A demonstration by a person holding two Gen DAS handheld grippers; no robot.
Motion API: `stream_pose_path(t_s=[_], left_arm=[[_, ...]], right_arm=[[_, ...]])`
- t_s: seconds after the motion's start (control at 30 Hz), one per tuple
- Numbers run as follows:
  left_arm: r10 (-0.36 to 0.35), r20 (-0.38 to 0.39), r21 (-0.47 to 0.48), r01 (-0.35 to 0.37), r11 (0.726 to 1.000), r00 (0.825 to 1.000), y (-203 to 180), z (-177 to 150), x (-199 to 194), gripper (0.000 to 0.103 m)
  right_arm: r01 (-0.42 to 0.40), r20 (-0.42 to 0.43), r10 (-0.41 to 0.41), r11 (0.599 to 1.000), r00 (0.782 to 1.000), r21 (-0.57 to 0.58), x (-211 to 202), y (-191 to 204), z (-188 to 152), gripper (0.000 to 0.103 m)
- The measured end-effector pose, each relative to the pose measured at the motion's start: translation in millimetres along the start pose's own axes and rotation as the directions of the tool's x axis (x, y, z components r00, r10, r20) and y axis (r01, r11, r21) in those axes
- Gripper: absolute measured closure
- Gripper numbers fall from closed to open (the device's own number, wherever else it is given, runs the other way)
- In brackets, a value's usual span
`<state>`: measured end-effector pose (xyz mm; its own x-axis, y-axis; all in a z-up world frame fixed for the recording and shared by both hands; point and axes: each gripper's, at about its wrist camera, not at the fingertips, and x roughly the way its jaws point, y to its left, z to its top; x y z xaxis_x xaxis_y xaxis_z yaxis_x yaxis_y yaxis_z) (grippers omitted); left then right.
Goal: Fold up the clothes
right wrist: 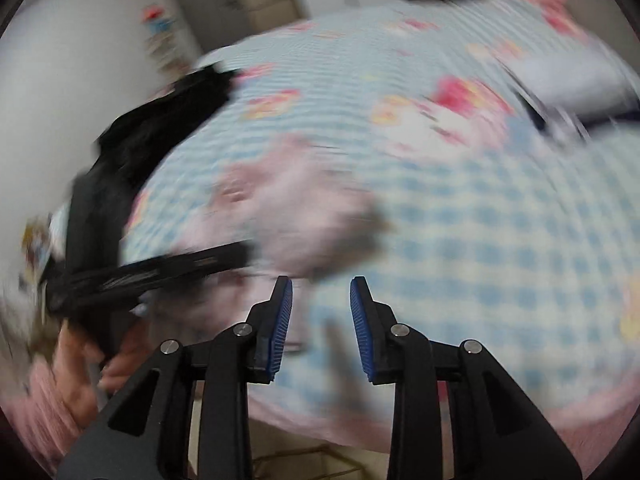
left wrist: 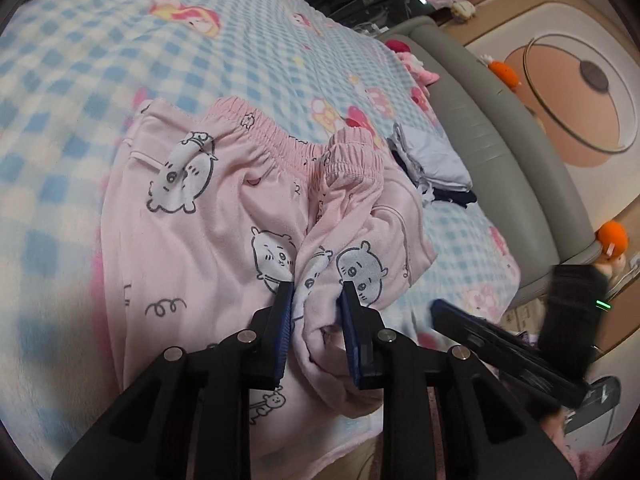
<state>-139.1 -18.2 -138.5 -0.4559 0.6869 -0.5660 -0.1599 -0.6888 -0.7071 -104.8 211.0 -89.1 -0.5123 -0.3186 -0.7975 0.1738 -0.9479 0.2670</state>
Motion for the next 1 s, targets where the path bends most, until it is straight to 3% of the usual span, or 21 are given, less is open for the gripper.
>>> stream_pose_path(t_s=[0.1,0.3,0.6,0.73,0.93,1.0], left_arm=[[-0.036,-0.001,-0.028,0.036,0.999,0.999,3.4,-1.2,-1.6,0.078],[-0.127,0.009,-0.060,0.127,0.990,0.992,6.3,-0.4,-12.9,0.054],[-0.078,0.068,-0.042,0.081,0.996,0.995,6.9,5.4,-28.8,0.054],[-0.123,0.058,0.001,0.123,0.992,0.991,-0.4,7.6,-33.1,0.054],[0.016,0.015,0.072,-0.018,0.997,1.000,-6.4,6.3,-26.5,0.054],[0.044,0.001,0.054,-0.044,0.998,0.999,-2.8,6.2,-18.1,0.054]], right_arm=[[0.090,-0.072,-0.086,0.994,0.994,0.059,20.9,-18.8,2.3,0.072],[0.079,-0.078,-0.076,0.996,0.994,0.031,38.5,-4.4,9.9,0.064],[-0.018,-0.026,0.018,1.000,1.000,-0.006,43.1,23.4,36.0,0.063],[-0.076,-0.007,0.076,0.997,0.997,-0.011,43.1,41.2,47.3,0.064],[-0.152,-0.012,0.151,0.987,0.988,-0.051,42.7,67.0,63.7,0.063],[-0.183,-0.015,0.182,0.980,0.983,-0.079,41.7,77.9,67.6,0.054]])
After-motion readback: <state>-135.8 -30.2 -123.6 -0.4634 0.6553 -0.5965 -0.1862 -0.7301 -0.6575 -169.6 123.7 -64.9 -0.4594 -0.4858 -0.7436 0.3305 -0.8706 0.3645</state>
